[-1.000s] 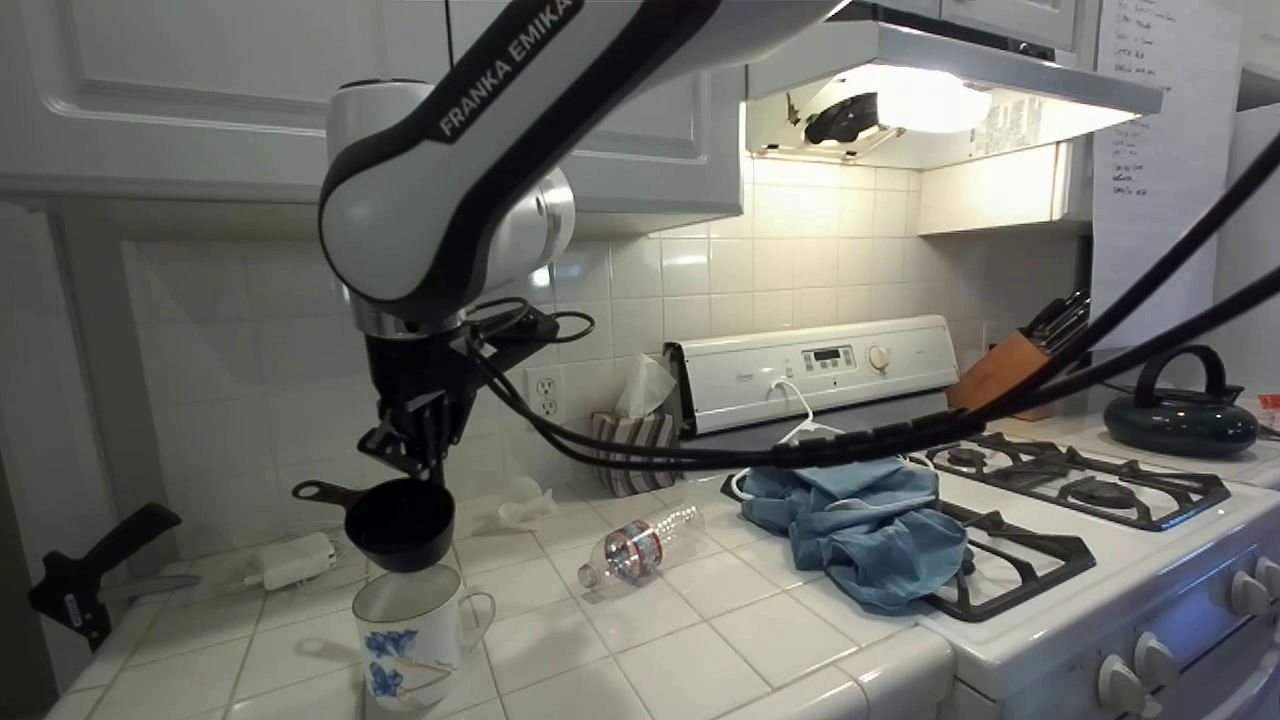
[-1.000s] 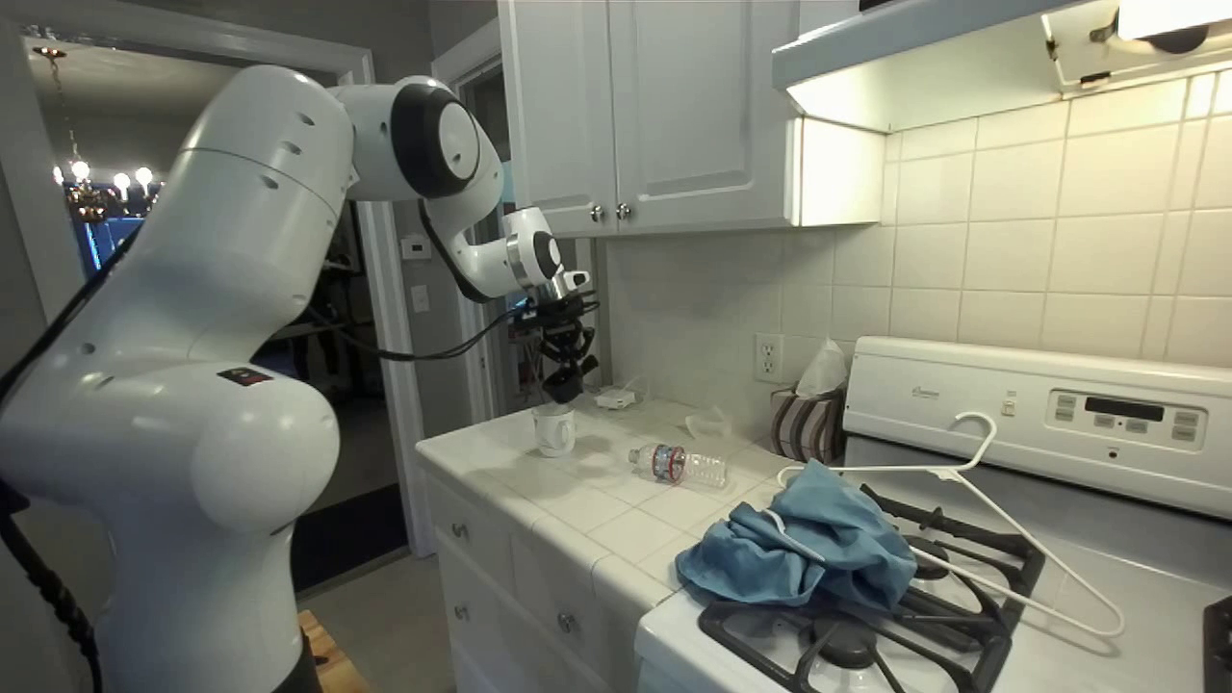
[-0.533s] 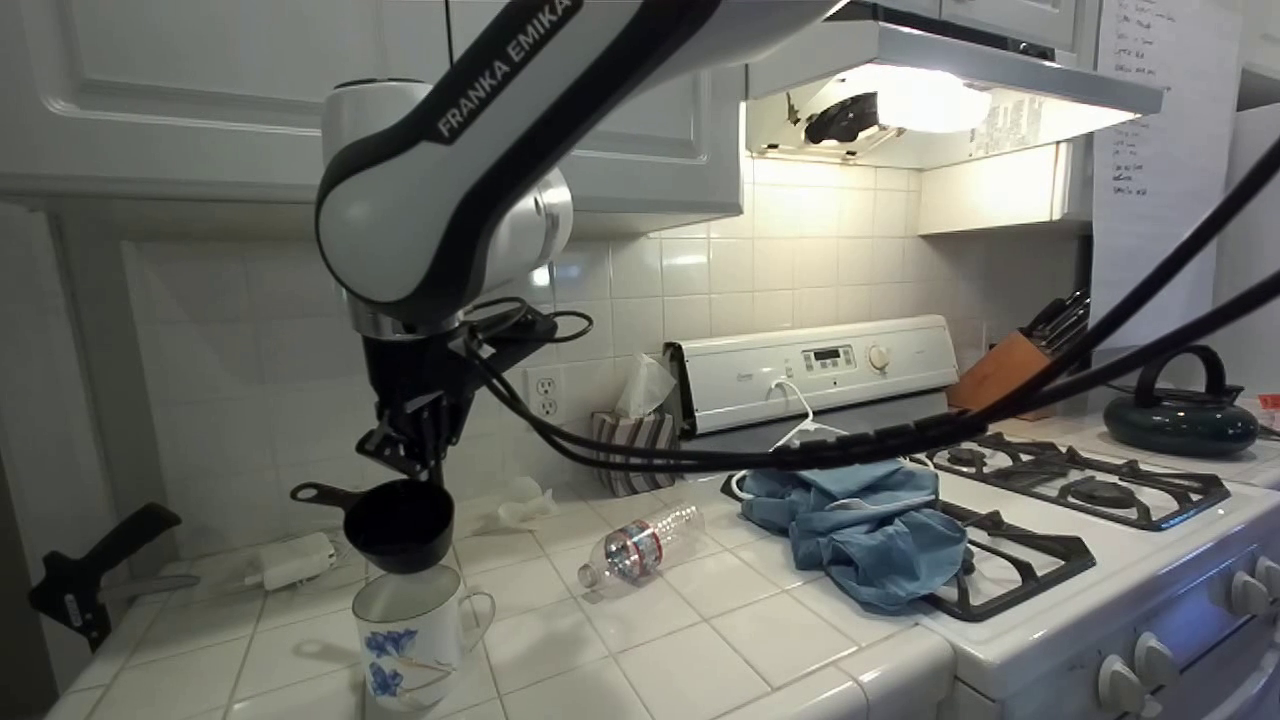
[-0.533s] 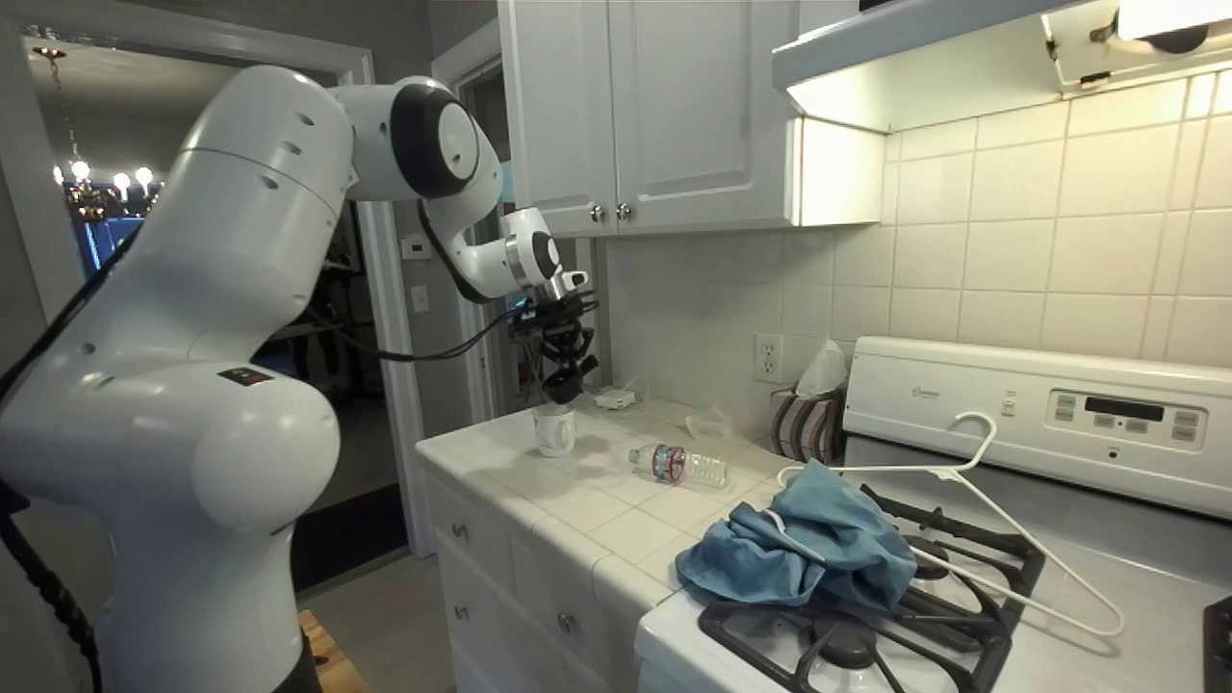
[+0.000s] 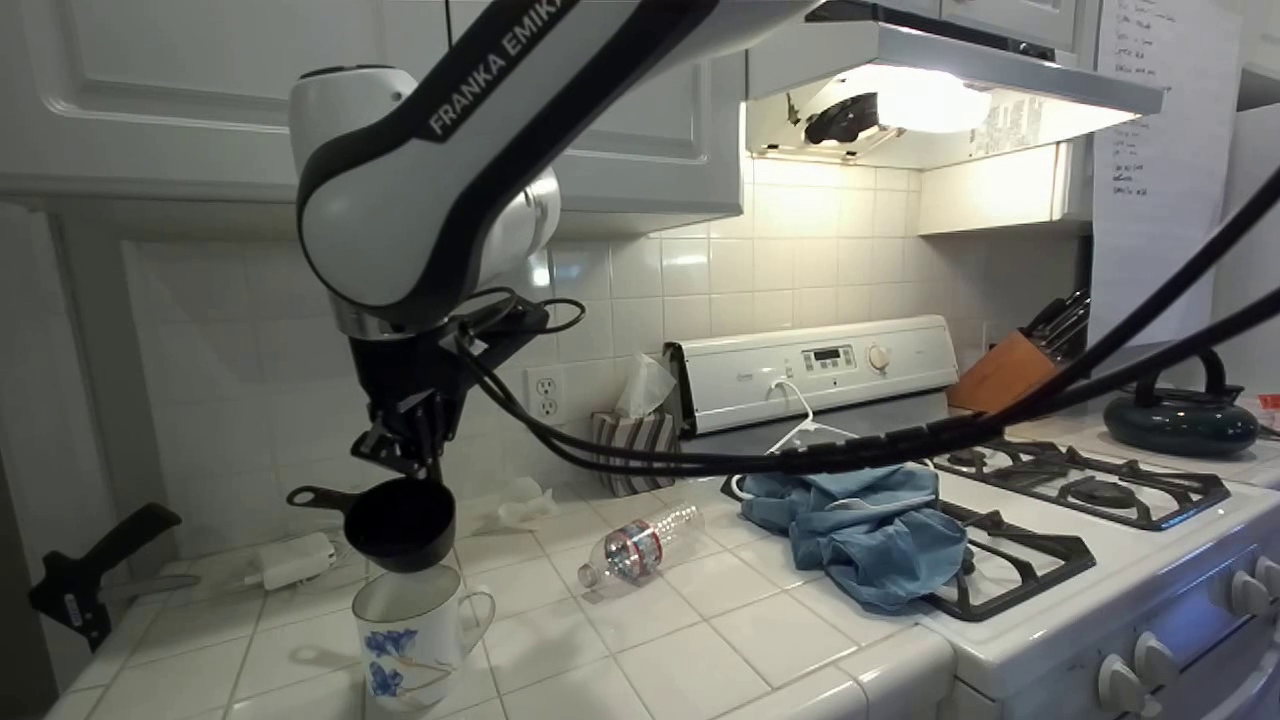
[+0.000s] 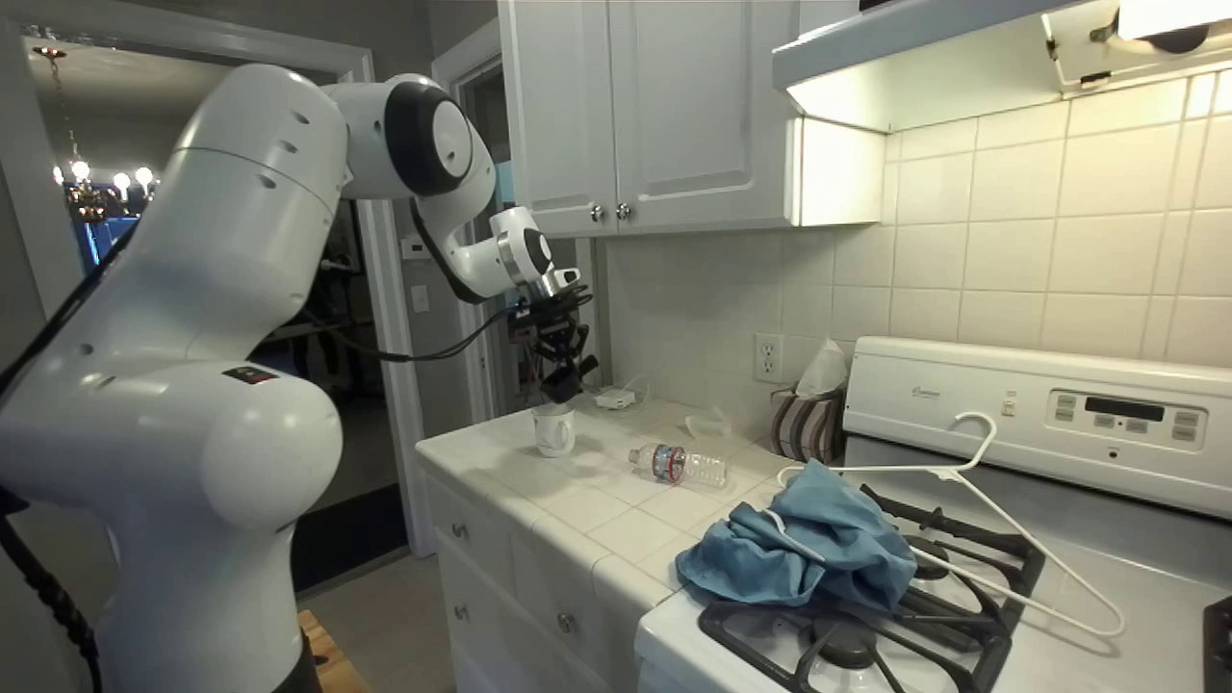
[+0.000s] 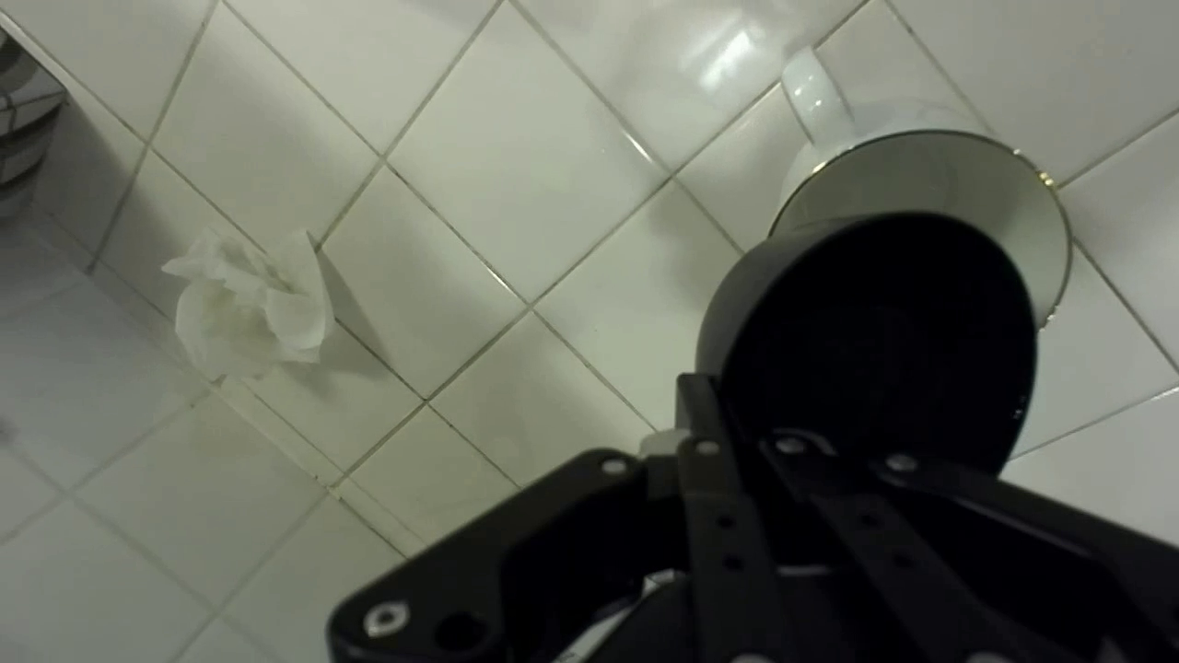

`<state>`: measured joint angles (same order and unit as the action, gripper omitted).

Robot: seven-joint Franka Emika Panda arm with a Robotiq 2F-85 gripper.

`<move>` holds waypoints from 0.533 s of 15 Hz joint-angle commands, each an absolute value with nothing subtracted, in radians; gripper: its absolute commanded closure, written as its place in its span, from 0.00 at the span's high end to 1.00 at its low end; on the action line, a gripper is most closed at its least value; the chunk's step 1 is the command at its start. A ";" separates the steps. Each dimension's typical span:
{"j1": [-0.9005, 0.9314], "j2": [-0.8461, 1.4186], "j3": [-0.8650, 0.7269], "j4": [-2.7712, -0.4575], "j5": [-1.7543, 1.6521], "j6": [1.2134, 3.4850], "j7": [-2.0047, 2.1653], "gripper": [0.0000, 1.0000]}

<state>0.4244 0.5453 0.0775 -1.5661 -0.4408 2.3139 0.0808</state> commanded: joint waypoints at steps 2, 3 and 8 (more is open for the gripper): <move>0.456 0.526 0.060 -1.561 -0.505 2.268 0.129 0.01; 0.458 0.525 0.060 -1.561 -0.511 2.264 0.132 0.01; 0.460 0.516 0.060 -1.564 -0.536 2.244 0.153 0.01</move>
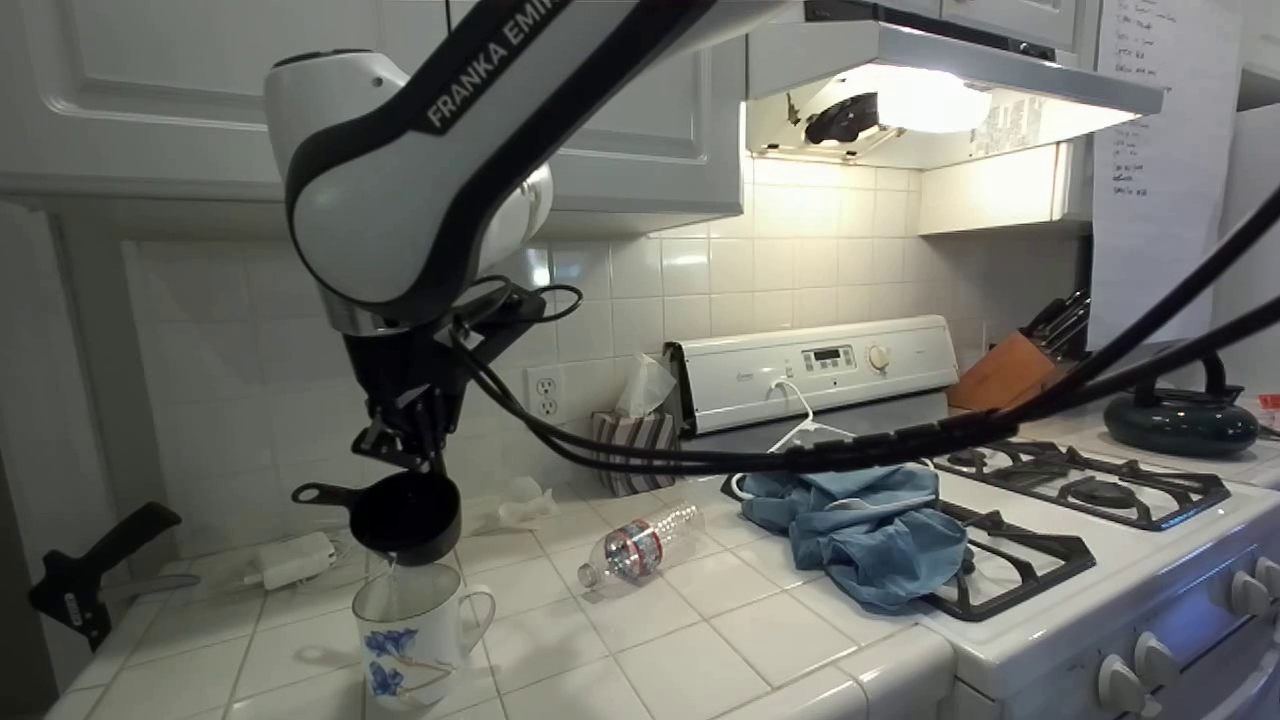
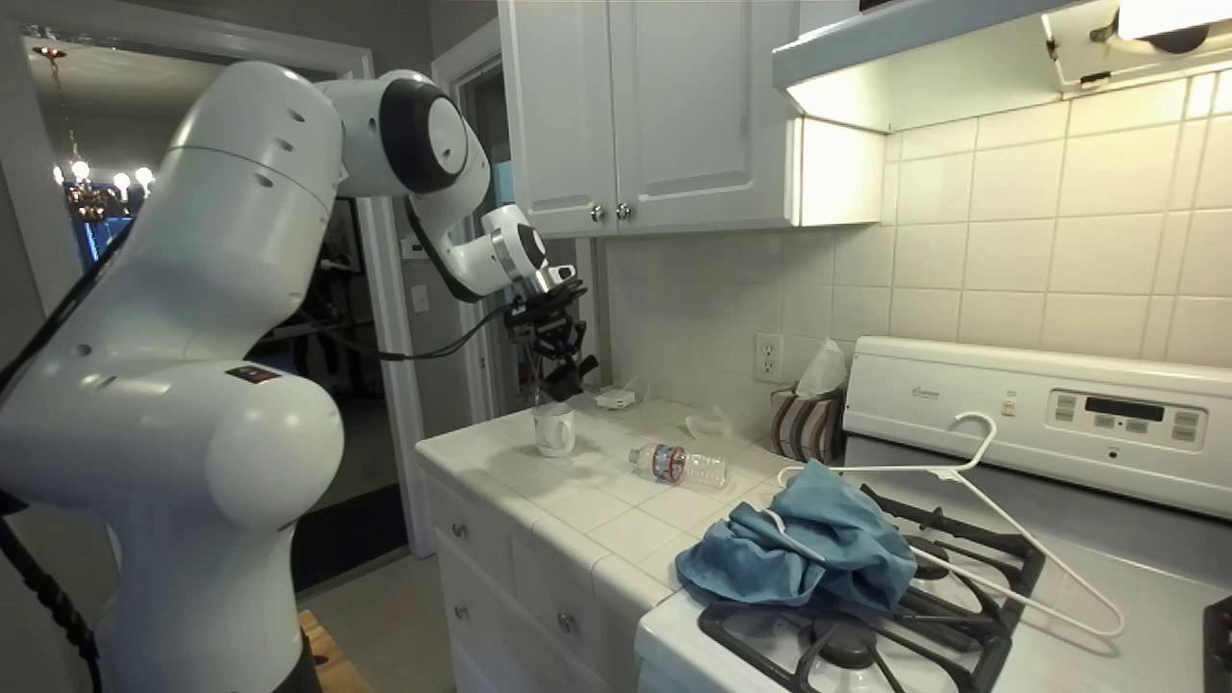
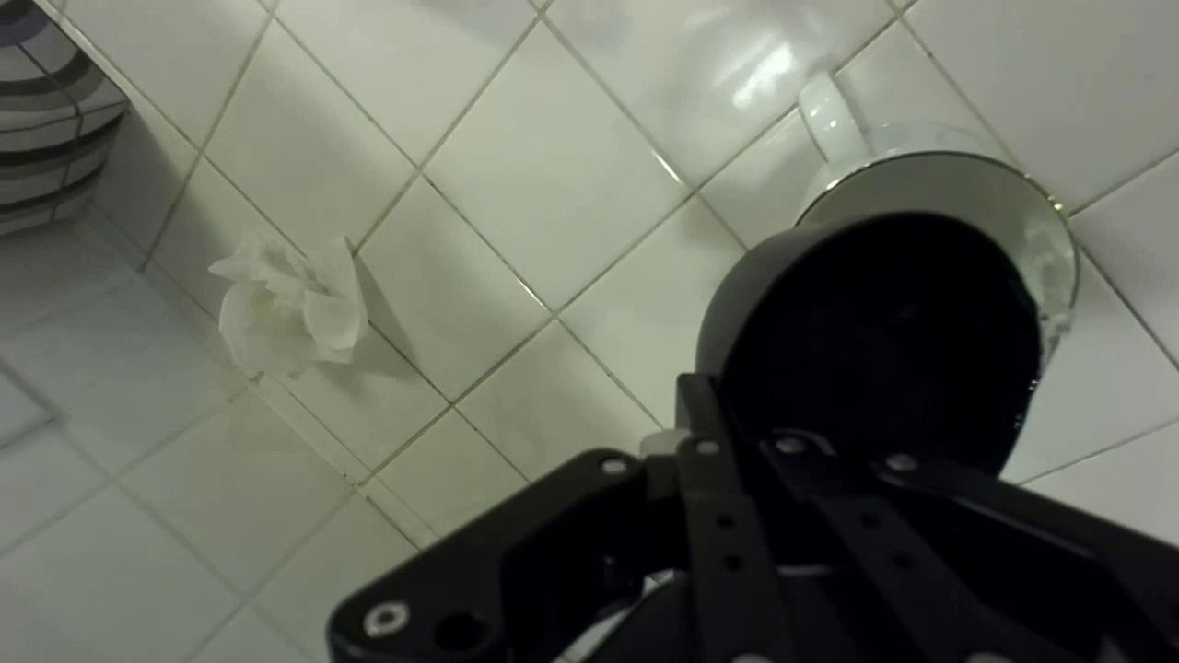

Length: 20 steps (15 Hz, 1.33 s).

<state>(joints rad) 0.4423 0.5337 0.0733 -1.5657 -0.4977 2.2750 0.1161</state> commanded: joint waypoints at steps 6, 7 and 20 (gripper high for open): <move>0.461 0.518 0.054 -1.556 -0.548 2.228 0.170 0.01; 0.462 0.519 0.052 -1.553 -0.551 2.225 0.173 0.01; 0.481 0.539 0.047 -1.504 -0.629 2.166 0.233 0.01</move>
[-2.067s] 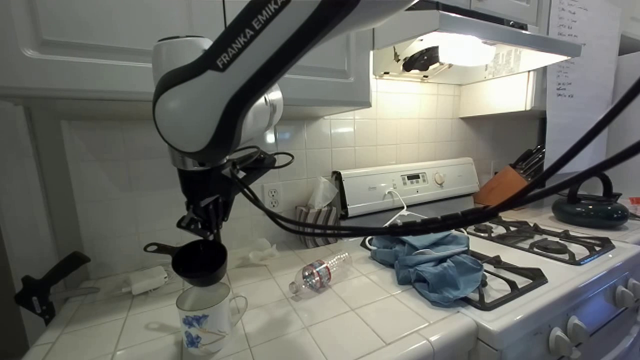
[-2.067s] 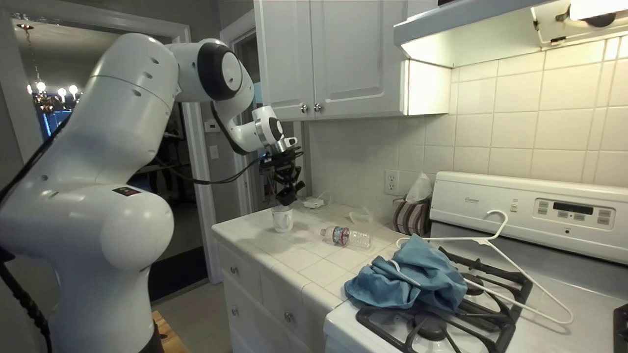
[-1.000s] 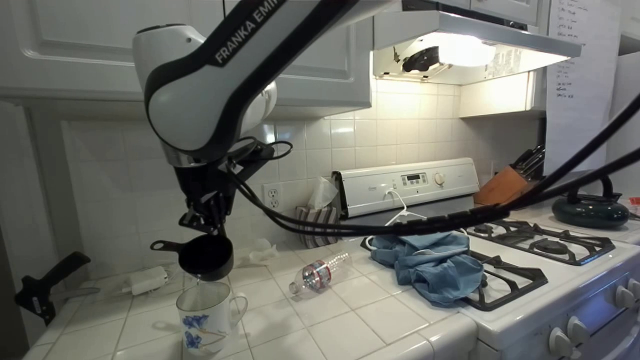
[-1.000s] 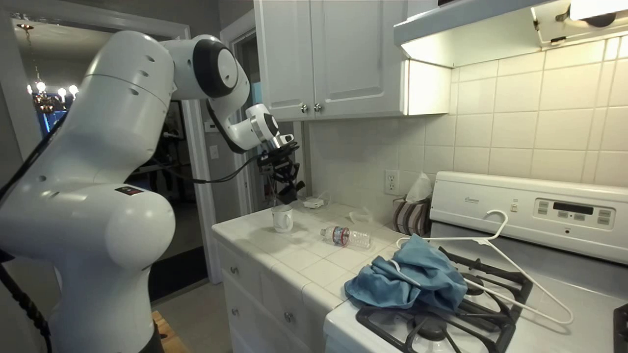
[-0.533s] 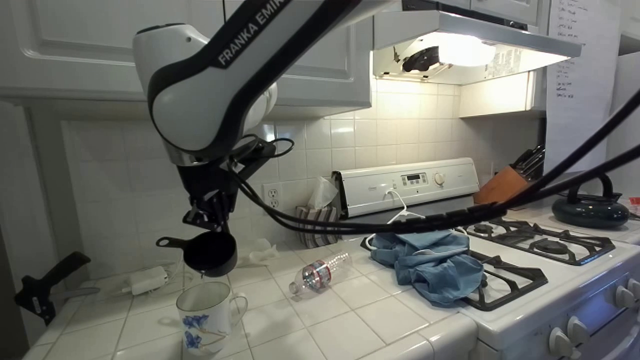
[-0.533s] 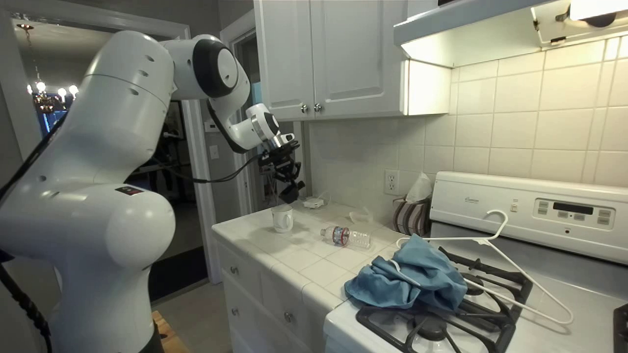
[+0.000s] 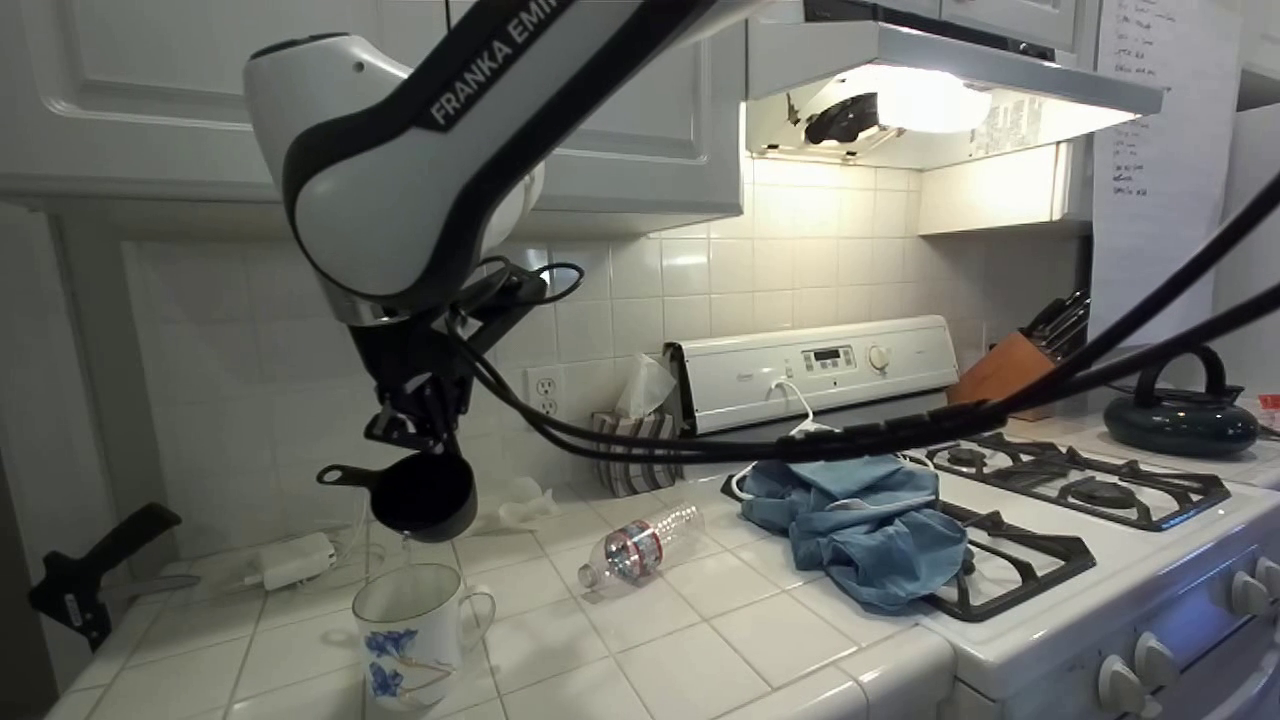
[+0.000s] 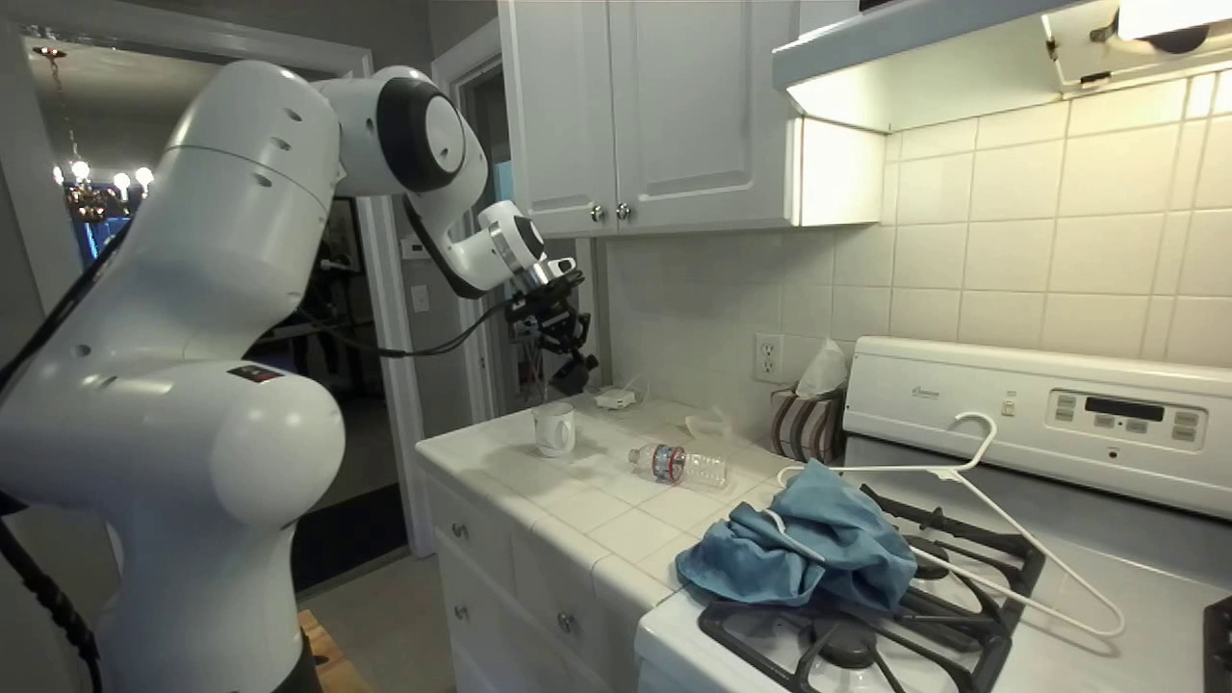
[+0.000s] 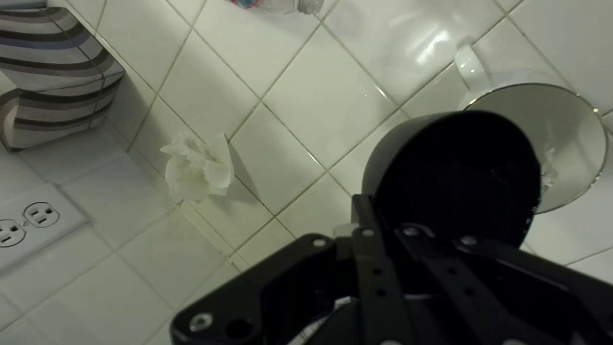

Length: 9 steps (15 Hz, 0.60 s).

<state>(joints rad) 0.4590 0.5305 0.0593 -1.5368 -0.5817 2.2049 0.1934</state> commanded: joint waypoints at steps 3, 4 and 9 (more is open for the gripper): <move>0.487 0.546 0.049 -1.491 -0.655 2.142 0.251 0.01; 0.489 0.547 0.049 -1.487 -0.665 2.135 0.258 0.01; 0.495 0.562 0.054 -1.462 -0.701 2.099 0.279 0.01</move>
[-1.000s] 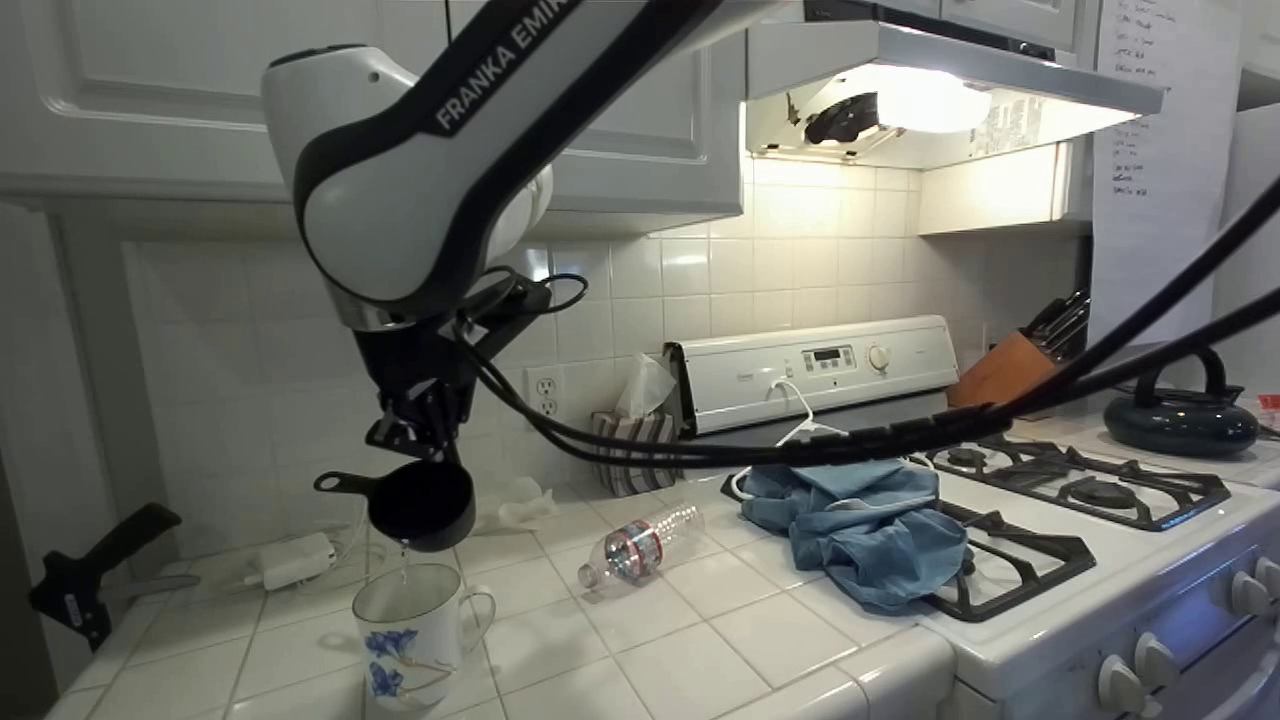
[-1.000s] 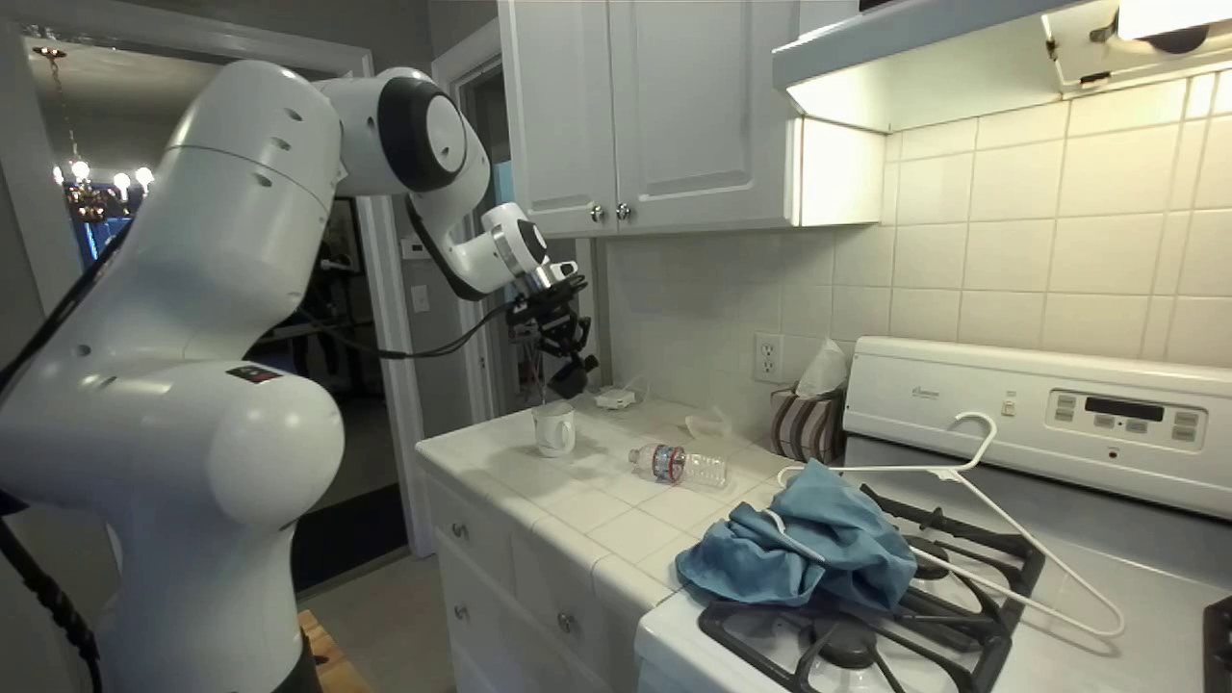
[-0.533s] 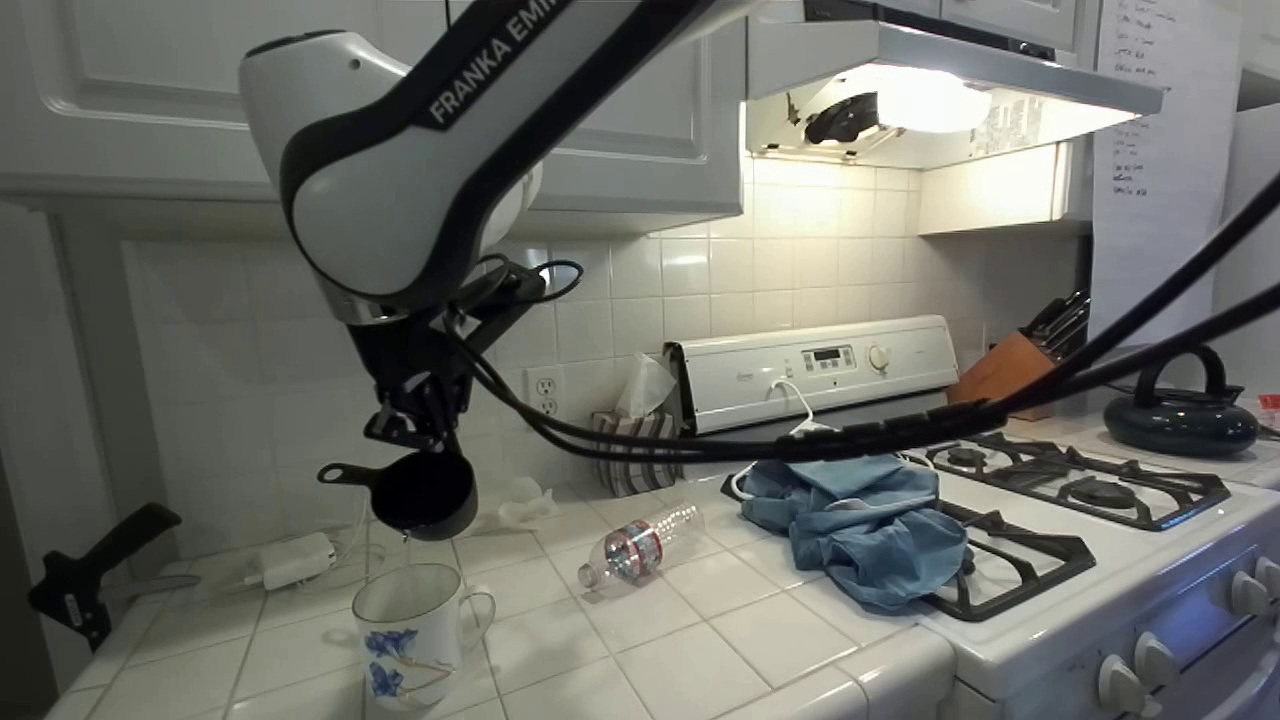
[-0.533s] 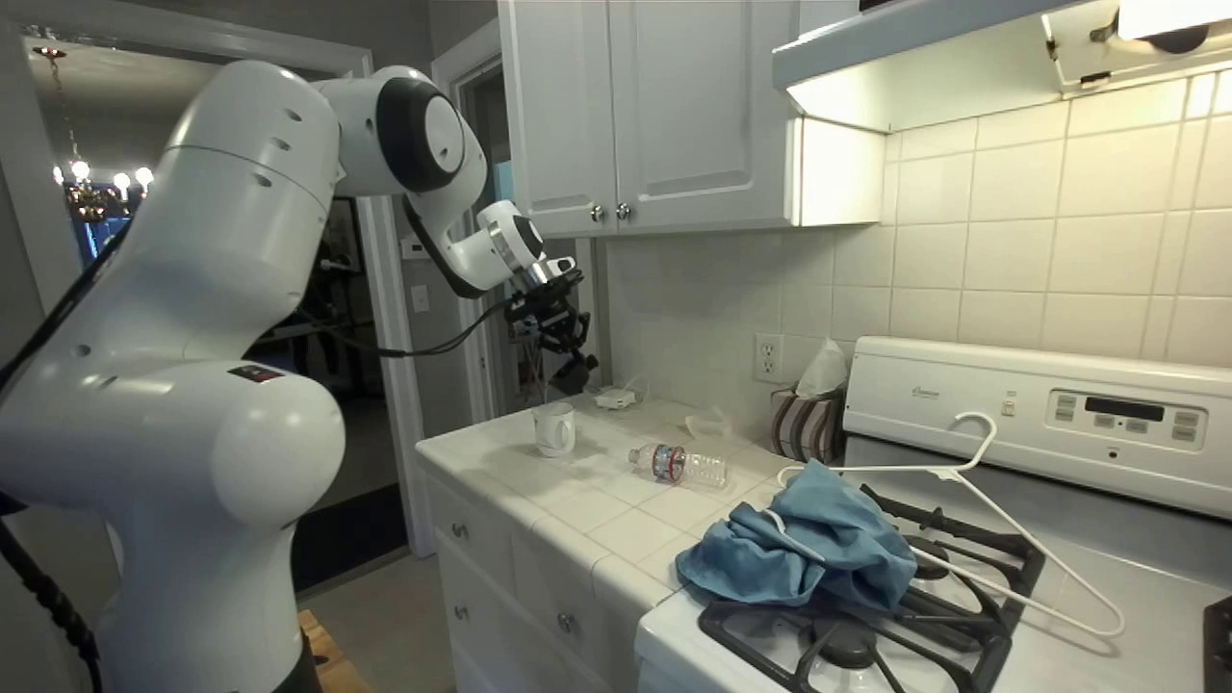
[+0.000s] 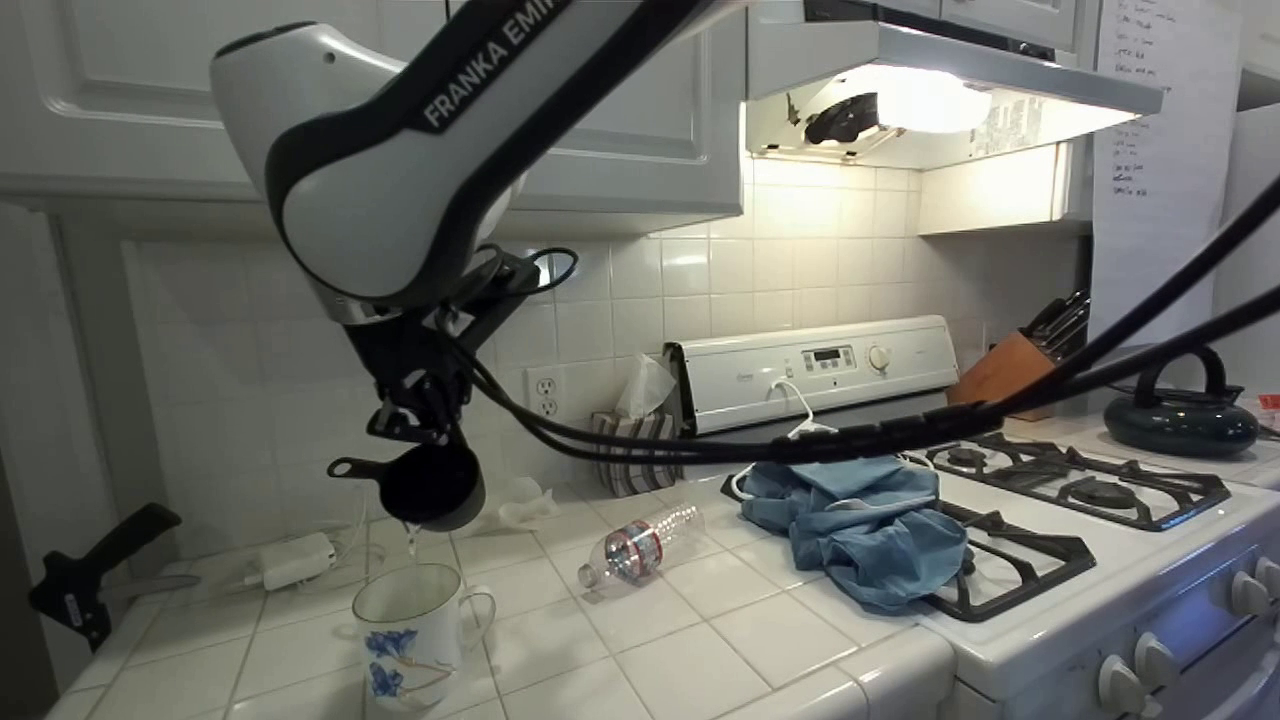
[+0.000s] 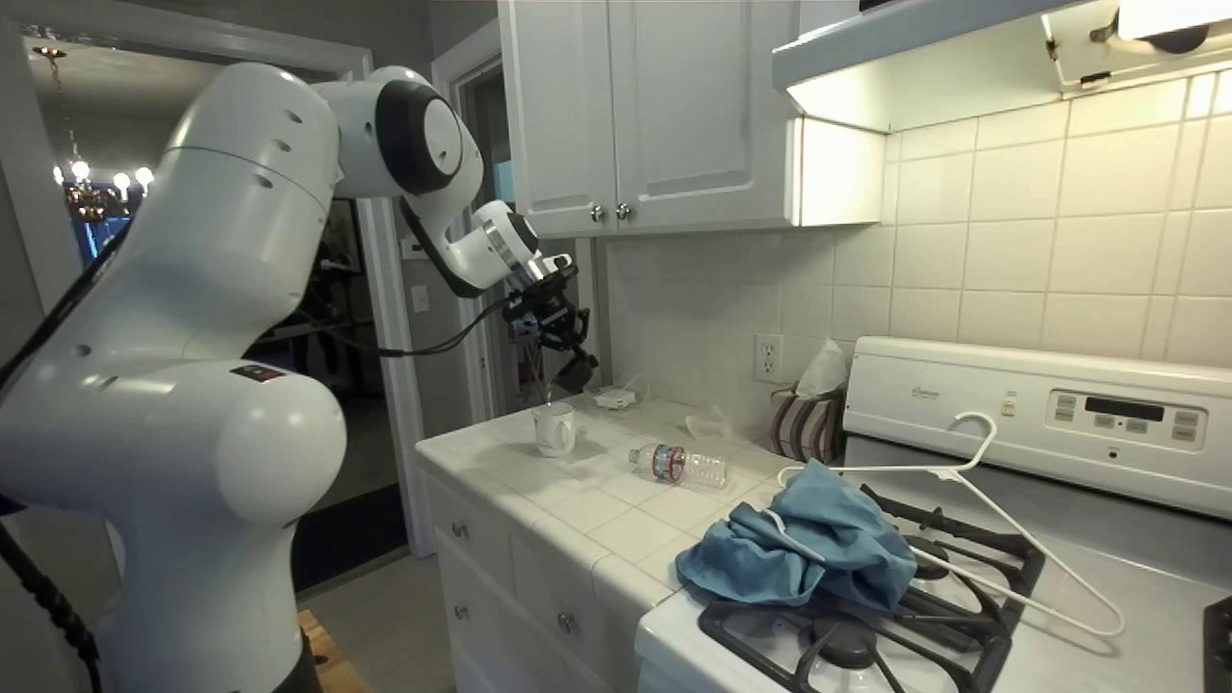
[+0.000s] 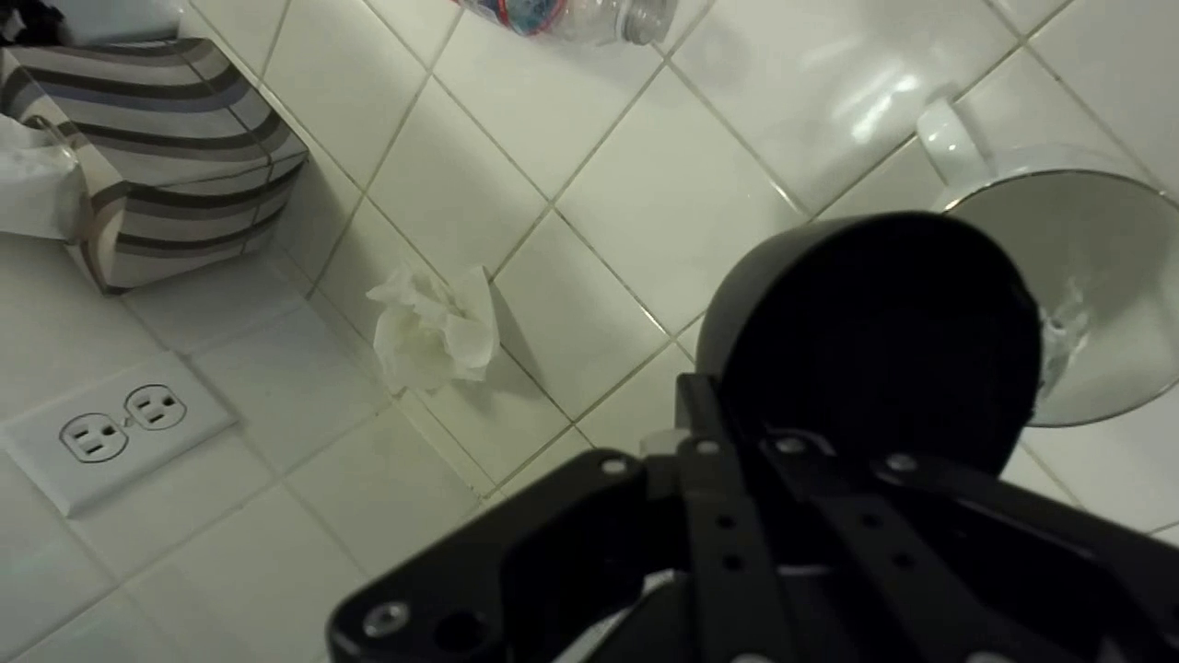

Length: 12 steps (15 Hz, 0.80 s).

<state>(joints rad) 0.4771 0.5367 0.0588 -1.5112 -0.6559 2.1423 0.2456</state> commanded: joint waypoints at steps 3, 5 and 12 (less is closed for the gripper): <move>0.500 0.574 0.056 -1.445 -0.719 2.085 0.285 0.01; 0.504 0.584 0.058 -1.428 -0.732 2.071 0.287 0.01; 0.526 0.622 0.058 -1.373 -0.774 2.020 0.302 0.01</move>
<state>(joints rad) 0.5079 0.5840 0.0589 -1.4364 -0.7303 2.0675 0.2772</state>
